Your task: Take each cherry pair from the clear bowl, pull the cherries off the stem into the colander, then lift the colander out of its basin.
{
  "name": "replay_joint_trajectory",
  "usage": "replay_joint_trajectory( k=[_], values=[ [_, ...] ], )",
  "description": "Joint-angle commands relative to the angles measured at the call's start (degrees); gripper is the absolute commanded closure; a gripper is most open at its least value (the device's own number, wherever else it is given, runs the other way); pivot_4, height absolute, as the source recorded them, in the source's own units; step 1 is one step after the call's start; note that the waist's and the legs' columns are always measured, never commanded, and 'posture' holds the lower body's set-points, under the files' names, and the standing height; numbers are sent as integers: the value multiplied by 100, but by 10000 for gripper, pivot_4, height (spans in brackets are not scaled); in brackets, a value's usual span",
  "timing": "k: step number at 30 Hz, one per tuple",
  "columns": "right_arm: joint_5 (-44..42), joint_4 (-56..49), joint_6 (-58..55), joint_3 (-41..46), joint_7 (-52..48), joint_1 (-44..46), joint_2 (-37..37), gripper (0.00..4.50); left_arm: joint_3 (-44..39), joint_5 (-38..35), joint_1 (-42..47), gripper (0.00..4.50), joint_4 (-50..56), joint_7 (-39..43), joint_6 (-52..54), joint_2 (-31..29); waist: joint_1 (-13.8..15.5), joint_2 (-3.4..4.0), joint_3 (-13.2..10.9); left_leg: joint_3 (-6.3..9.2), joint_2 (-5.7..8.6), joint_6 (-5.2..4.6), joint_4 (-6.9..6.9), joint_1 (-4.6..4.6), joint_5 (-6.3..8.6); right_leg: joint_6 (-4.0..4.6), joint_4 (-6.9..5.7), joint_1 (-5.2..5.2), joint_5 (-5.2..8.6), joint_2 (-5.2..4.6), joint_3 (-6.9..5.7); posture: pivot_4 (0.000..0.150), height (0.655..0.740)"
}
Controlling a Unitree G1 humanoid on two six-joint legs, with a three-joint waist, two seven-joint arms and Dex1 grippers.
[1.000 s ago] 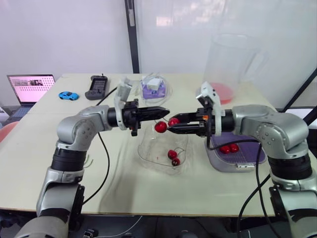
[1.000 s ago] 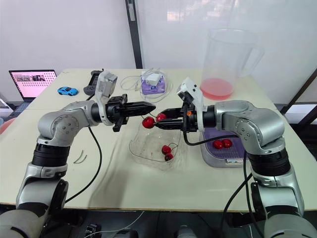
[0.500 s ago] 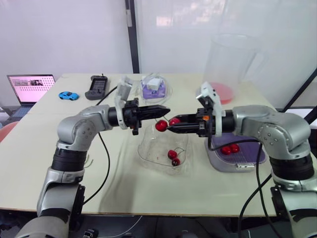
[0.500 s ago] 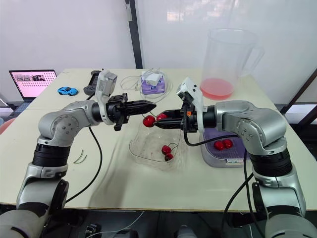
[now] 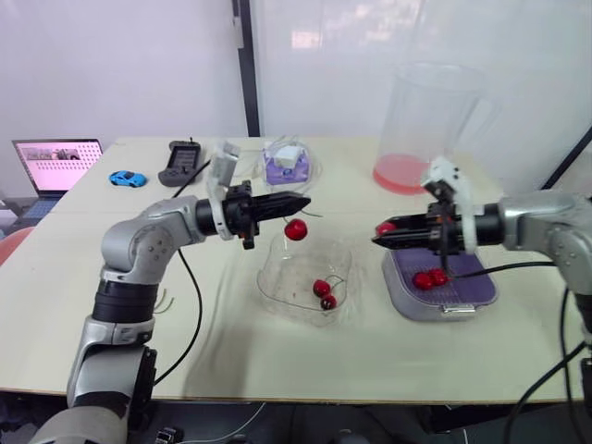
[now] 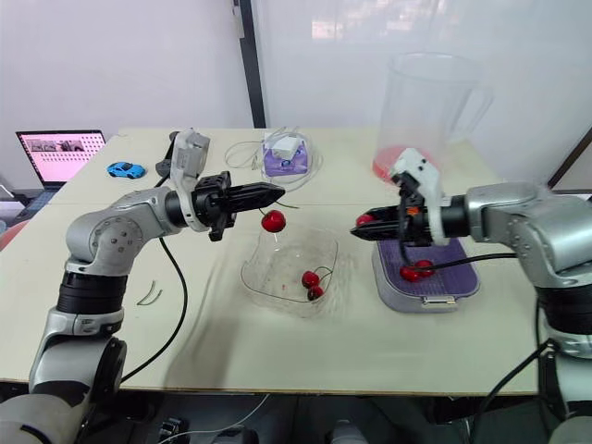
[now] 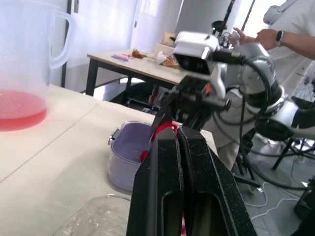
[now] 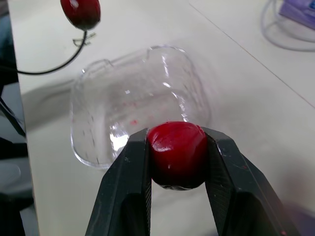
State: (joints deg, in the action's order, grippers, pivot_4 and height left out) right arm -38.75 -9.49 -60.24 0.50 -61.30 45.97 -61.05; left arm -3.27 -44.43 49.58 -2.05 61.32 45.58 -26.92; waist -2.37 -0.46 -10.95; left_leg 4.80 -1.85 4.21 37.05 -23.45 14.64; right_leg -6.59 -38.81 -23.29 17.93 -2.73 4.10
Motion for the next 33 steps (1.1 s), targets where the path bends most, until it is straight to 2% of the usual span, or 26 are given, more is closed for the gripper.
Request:
replay_joint_trajectory(
  k=[1,5,10,12,14,17,22,26,33],
  values=[
    [309,164,465,147,-285,-37,-400,35145,-168,-90,-15,45000,219,-37,-118,-6,0,0,0,0,0,0,0,0,0,0,1,0,0,0,0,1500,7332],
    [1271,549,1462,-318,-314,-436,-688,35145,-155,-49,2,45000,170,-85,-187,51,9,-1,0,-1,0,0,1,0,0,-1,5,3,0,-1,0,1500,7332],
    [2188,1000,2308,-767,-2,-751,-368,35145,-89,43,5,45000,146,-200,-310,157,-8,0,-1,-3,-1,5,0,0,-3,-1,8,2,0,0,1,1500,7332],
    [2369,1189,2464,-800,96,-763,-224,24928,-85,69,17,45000,132,-268,-352,198,-15,0,-1,-3,-1,12,0,0,-7,-1,8,1,0,0,2,1500,7332],
    [2465,1226,2499,-799,33,-777,-207,16964,-83,80,27,45000,127,-307,-371,217,-9,1,-1,-3,-1,14,0,0,-8,-1,8,1,0,0,2,1500,7332],
    [2188,952,2093,-547,-121,-662,-202,1281,-82,117,53,45000,110,-362,-394,228,1,1,-1,-3,0,14,0,0,-8,-1,8,2,0,0,2,1500,7332],
    [1538,-220,1331,-194,-819,-573,-846,516,-35,155,67,45000,54,-443,-443,393,46,10,-6,-3,1,12,-1,-1,-7,-1,11,3,0,-3,1,1500,7332],
    [635,-852,520,146,-383,168,-89,516,-71,103,123,45000,6,-547,-406,514,-28,9,-6,-2,-1,8,0,4,-5,-1,17,12,0,1,2,1500,7332],
    [757,-1101,515,-389,714,707,1427,516,-6,33,139,45000,105,-667,-310,735,25,9,-5,1,1,13,1,-2,-7,-2,17,10,-1,-4,-1,1500,7332]
  ],
)
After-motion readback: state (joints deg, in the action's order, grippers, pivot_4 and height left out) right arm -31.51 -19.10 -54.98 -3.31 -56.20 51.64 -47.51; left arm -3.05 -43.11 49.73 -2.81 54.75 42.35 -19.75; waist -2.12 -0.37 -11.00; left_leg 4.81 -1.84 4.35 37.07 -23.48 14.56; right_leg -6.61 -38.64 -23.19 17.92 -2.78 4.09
